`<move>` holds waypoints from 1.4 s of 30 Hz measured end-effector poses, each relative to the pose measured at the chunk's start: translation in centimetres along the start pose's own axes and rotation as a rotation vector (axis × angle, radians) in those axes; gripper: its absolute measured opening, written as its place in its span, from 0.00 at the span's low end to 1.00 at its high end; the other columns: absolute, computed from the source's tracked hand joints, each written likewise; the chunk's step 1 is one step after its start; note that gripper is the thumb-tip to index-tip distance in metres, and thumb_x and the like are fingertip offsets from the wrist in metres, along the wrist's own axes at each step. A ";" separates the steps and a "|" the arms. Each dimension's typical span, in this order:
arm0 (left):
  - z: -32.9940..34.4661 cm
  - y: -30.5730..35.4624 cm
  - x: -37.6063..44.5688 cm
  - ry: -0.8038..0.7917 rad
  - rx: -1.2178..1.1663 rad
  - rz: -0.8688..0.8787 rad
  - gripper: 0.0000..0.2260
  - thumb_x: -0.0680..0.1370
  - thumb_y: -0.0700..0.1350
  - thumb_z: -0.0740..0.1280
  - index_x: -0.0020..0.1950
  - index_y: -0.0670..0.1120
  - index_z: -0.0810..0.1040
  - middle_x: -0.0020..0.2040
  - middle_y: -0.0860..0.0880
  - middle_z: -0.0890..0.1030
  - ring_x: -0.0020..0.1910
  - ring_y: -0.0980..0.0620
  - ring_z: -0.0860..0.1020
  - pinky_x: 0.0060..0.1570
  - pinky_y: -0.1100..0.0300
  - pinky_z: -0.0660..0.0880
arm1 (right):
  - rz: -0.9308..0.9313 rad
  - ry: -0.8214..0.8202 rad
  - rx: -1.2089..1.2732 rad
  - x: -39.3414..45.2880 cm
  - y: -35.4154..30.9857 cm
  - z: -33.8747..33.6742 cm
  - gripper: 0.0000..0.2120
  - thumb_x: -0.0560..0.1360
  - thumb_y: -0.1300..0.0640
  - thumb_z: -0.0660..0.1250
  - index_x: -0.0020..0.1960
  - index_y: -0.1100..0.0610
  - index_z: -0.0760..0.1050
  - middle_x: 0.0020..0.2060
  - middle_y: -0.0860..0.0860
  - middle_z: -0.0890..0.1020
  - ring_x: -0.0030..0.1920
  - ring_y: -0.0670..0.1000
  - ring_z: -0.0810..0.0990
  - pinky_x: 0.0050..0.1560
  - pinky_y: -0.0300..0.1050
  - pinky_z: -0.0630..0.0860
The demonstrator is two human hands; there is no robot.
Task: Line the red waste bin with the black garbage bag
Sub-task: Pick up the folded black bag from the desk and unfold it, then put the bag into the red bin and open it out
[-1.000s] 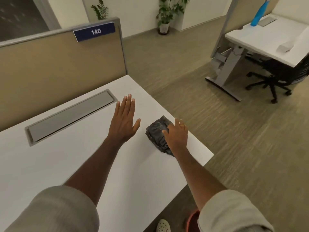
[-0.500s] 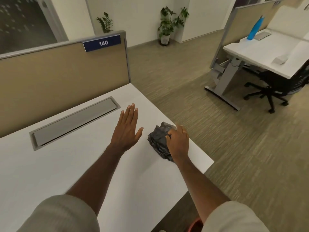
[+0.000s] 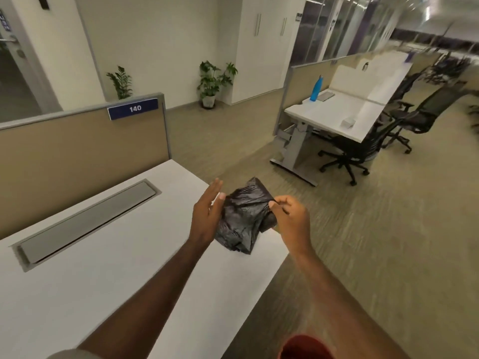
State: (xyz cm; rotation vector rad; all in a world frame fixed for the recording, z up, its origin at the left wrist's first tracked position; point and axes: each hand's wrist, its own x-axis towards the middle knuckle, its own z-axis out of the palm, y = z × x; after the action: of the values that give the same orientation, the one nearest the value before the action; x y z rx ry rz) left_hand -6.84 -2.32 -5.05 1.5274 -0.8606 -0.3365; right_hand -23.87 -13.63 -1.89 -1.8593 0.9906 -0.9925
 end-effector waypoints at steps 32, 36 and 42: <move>36.7 -7.5 -20.8 -0.170 -0.077 -0.429 0.27 0.72 0.62 0.71 0.36 0.37 0.82 0.34 0.42 0.86 0.33 0.51 0.82 0.37 0.48 0.81 | 0.439 0.047 -0.205 -15.9 37.6 -27.8 0.10 0.80 0.57 0.66 0.44 0.61 0.83 0.39 0.59 0.85 0.42 0.61 0.84 0.45 0.61 0.81; 40.5 -14.1 -23.9 -0.265 -0.110 -0.412 0.22 0.74 0.55 0.73 0.27 0.44 0.71 0.25 0.50 0.72 0.25 0.55 0.70 0.26 0.62 0.67 | 0.469 0.149 -0.147 -18.3 42.5 -26.0 0.09 0.80 0.60 0.64 0.51 0.58 0.84 0.50 0.54 0.87 0.52 0.53 0.85 0.57 0.54 0.80; 45.4 -25.2 -28.1 -0.436 -0.165 -0.425 0.25 0.76 0.53 0.71 0.28 0.38 0.69 0.25 0.49 0.67 0.25 0.53 0.66 0.27 0.61 0.63 | 0.299 -0.039 -0.013 -19.9 45.6 -22.8 0.12 0.75 0.46 0.70 0.53 0.50 0.85 0.42 0.47 0.88 0.43 0.45 0.86 0.43 0.35 0.80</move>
State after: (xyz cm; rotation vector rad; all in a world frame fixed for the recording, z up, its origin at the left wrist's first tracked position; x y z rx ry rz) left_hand -48.11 -17.76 -44.34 1.4967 -0.8087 -1.0558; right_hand -63.75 -19.76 -38.87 -1.6724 1.2110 -0.7696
